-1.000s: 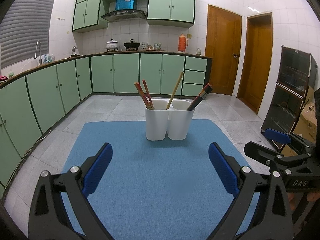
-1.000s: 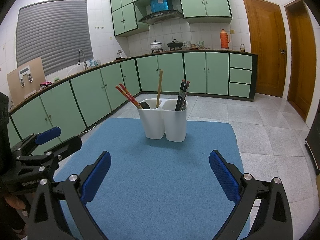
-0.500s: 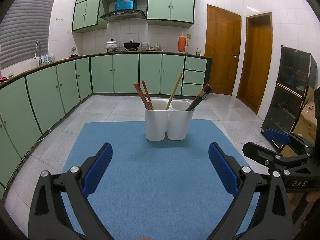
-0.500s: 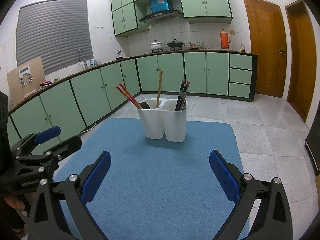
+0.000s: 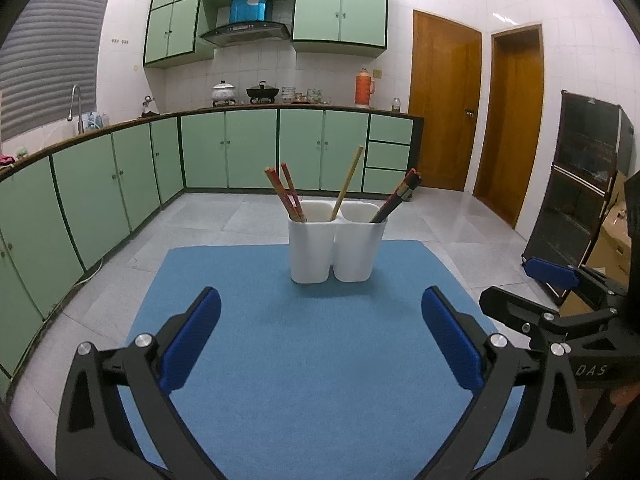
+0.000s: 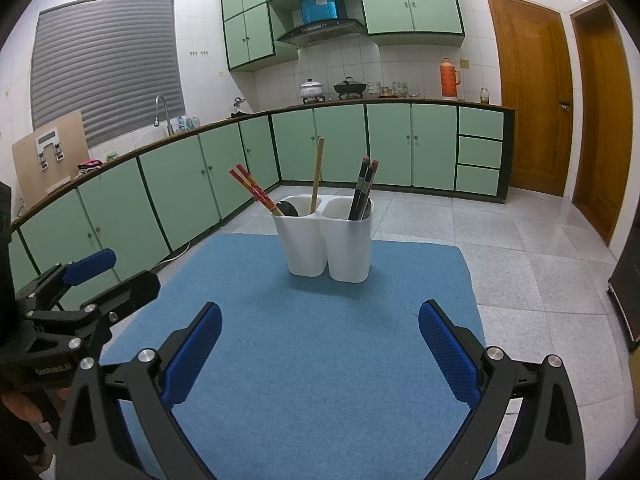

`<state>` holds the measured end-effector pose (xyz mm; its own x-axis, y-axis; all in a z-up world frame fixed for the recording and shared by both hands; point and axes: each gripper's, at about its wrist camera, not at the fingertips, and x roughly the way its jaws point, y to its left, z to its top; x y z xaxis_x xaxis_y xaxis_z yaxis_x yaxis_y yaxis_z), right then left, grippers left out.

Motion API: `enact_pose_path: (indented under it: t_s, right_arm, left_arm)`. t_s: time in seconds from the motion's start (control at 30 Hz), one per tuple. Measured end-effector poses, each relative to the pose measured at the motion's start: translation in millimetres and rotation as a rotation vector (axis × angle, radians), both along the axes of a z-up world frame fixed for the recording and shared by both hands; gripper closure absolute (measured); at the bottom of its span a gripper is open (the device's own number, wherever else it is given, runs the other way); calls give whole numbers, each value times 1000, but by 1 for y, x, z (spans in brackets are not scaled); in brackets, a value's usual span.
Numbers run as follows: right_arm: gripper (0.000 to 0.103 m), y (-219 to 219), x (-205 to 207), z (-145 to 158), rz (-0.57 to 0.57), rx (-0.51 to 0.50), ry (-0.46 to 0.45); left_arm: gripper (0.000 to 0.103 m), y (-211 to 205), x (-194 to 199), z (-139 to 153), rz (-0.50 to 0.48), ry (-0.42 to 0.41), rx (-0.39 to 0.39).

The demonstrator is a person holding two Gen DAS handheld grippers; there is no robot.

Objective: Organize utensils

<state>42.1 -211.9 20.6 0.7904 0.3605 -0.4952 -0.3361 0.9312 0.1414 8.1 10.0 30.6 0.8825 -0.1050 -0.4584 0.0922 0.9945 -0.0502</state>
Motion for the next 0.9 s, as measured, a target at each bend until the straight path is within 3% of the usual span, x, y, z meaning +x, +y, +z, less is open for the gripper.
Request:
enact_pose_path:
  t_s: [0.9]
  right_arm:
    - [6,1,0,-3,-8,-1,3]
  left_arm:
    - [6,5,0,-5,21,18,6]
